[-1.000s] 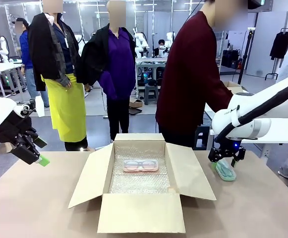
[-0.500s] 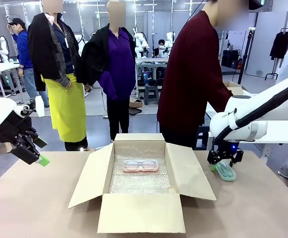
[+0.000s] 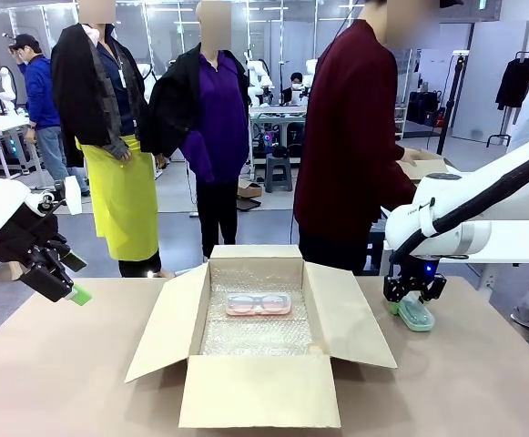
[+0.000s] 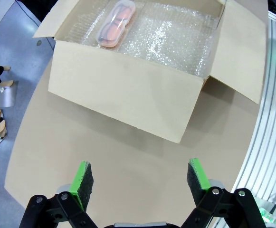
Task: Pack the glasses set securely to prepare it for shipping.
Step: Put the Glasses case from the right side of the table into the Package Box.
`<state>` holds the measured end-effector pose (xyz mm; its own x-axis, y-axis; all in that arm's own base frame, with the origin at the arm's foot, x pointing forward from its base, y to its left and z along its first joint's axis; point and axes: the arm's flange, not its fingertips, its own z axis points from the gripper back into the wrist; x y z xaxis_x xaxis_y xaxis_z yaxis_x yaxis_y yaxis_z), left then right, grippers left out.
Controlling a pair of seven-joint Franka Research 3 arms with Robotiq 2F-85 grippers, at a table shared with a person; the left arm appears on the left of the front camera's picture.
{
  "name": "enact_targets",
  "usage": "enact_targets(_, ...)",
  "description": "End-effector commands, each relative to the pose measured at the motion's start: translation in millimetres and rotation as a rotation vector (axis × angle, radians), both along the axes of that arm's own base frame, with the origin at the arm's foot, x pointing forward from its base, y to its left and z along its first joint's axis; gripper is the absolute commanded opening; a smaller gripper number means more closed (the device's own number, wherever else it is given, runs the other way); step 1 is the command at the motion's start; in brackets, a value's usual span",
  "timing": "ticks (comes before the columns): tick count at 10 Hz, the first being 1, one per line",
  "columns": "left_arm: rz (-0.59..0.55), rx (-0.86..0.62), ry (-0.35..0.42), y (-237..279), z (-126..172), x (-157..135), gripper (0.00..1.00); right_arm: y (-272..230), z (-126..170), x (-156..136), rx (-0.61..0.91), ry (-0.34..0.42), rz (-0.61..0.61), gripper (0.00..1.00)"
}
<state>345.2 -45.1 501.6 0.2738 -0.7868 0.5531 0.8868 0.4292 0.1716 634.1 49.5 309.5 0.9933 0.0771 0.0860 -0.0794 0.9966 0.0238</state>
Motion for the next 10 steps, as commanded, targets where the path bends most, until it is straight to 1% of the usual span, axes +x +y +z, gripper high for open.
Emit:
enact_targets(1,-0.019,-0.007,-0.006,3.2,0.5,-0.1,1.0,3.1,10.1,0.8,0.0,0.005,-0.041,0.28)
enact_targets(2,-0.019,-0.007,-0.006,3.2,0.5,-0.1,1.0,1.9,20.7,-1.4,0.009,-0.005,-0.043,0.28)
enact_targets(4,-0.019,-0.007,-0.006,3.2,0.5,-0.1,1.0,2.0,54.0,-11.9,0.025,-0.023,-0.005,0.28)
enact_targets(5,-0.019,-0.007,-0.006,3.2,0.5,-0.1,1.0,3.6,74.2,-21.3,0.02,-0.033,0.018,0.28)
enact_targets(6,-0.019,-0.007,-0.006,3.2,0.5,-0.1,1.0,6.1,97.7,-34.2,-0.005,-0.063,0.03,0.28)
enact_targets(7,-0.019,-0.007,-0.006,3.2,0.5,-0.1,1.0,8.8,115.3,-46.8,0.009,-0.073,0.039,0.28)
enact_targets(8,-0.019,-0.007,-0.006,3.2,0.5,-0.1,1.0,11.1,127.2,-58.7,-0.003,-0.092,0.035,0.28)
enact_targets(9,-0.019,-0.007,-0.006,3.2,0.5,-0.1,1.0,12.5,134.8,-68.4,0.032,-0.07,0.049,0.28)
enact_targets(10,-0.019,-0.007,-0.006,3.2,0.5,-0.1,1.0,12.0,140.2,-74.8,0.023,-0.079,0.048,0.28)
